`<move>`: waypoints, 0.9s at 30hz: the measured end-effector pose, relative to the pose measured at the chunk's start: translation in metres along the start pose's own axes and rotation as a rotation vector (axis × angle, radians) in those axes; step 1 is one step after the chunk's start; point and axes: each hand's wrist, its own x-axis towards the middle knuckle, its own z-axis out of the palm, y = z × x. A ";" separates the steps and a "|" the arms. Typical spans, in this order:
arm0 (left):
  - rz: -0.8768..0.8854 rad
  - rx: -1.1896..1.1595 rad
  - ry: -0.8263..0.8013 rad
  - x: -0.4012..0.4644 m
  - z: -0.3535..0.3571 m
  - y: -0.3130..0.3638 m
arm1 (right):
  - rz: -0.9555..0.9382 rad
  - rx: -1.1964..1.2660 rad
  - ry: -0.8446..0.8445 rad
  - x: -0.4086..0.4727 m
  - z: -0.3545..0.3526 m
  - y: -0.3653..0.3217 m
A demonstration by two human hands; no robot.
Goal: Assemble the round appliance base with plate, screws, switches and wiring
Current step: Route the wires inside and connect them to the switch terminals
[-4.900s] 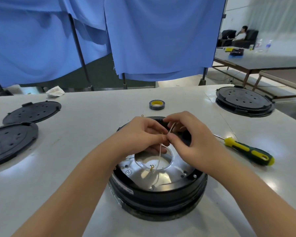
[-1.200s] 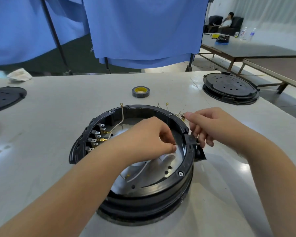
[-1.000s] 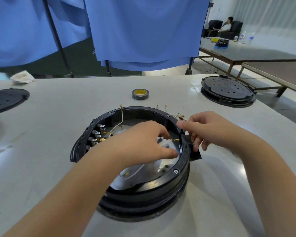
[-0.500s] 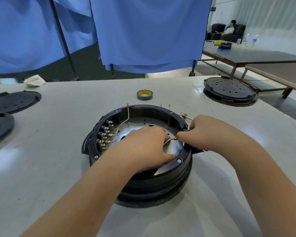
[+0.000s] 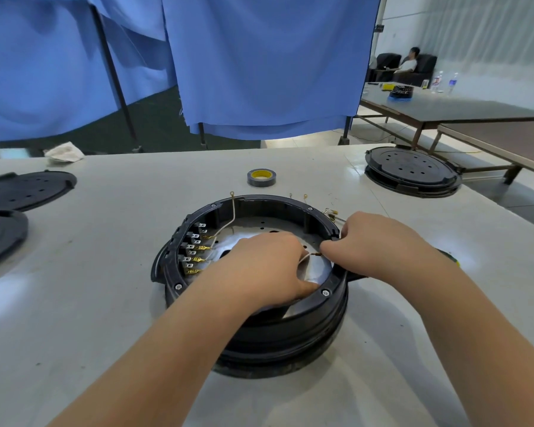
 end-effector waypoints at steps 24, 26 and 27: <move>0.024 0.059 0.023 0.002 0.000 0.000 | -0.005 0.105 -0.128 0.002 -0.003 0.002; 0.025 0.057 0.025 0.002 0.001 -0.001 | 0.013 0.127 -0.139 0.003 -0.004 0.003; 0.026 0.060 0.025 0.002 0.001 -0.001 | 0.020 0.128 -0.141 0.003 -0.004 0.003</move>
